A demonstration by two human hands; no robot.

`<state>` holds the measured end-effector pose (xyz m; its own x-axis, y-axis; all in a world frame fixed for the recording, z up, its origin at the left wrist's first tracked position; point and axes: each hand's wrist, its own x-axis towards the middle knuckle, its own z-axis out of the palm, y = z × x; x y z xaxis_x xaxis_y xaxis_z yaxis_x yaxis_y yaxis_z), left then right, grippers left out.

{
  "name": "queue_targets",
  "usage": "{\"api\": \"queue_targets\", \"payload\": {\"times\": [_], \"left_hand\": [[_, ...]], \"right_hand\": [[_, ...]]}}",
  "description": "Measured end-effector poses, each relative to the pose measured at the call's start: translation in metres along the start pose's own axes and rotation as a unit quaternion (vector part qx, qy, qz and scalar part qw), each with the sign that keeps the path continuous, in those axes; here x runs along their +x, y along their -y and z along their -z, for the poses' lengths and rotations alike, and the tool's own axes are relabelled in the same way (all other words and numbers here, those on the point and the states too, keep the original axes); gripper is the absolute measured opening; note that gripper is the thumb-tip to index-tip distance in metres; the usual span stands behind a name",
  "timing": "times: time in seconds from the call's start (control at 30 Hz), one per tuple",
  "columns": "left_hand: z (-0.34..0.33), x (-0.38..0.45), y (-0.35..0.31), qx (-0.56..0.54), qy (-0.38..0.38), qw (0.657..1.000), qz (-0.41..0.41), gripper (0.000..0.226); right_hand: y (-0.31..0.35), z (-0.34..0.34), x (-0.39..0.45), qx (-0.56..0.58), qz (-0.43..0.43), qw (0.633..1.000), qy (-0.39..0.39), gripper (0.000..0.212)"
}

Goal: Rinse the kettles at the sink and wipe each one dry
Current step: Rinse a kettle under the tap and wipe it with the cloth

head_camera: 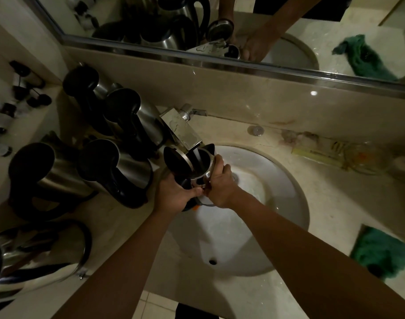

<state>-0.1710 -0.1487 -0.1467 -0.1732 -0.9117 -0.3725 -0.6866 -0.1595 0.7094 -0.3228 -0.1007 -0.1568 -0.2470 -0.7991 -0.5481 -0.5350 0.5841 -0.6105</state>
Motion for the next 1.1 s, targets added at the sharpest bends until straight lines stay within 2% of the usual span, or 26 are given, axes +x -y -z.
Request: {"api": "queue_targets", "payload": {"times": [1.1], "left_hand": [[0.0036,-0.0044,-0.0087,-0.009,0.001,1.0,0.01,0.07]], "right_hand": [[0.0031,0.0008,-0.0036,0.011,-0.006,1.0,0.002,0.12]]}}
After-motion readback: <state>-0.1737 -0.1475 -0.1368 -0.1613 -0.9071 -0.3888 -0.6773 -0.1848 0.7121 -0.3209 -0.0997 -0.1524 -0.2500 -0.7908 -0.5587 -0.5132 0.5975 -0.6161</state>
